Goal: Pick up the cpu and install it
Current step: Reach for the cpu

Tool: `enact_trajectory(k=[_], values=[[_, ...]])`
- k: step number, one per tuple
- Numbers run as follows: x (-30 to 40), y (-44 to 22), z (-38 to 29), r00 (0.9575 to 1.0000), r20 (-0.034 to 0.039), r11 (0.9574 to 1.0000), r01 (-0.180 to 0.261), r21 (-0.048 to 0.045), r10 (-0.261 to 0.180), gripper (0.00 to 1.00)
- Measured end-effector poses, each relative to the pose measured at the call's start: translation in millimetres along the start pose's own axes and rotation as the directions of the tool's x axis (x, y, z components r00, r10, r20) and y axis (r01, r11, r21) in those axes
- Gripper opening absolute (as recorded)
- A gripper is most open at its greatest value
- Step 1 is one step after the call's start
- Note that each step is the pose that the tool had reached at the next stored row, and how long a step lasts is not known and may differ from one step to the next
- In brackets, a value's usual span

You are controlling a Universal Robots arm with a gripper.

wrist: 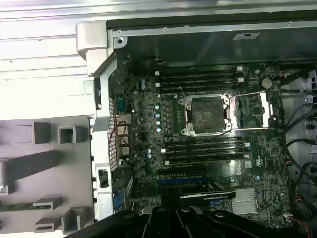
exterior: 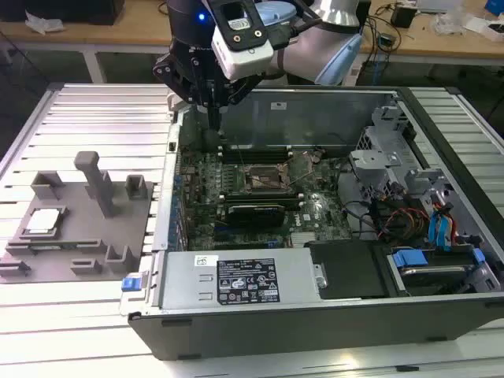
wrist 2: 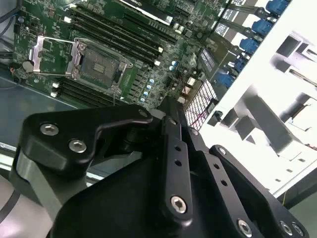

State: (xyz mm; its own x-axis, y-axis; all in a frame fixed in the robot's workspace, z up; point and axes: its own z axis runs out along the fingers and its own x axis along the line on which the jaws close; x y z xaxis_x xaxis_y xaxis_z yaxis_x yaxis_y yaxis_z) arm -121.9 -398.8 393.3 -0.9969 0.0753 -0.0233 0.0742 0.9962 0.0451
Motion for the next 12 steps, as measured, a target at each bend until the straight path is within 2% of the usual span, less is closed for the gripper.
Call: enact_trajectory(k=[12], values=[[2.5,-0.2,0.1,1.0,0.0001,1.0,0.0,-0.0001,0.0,0.11]])
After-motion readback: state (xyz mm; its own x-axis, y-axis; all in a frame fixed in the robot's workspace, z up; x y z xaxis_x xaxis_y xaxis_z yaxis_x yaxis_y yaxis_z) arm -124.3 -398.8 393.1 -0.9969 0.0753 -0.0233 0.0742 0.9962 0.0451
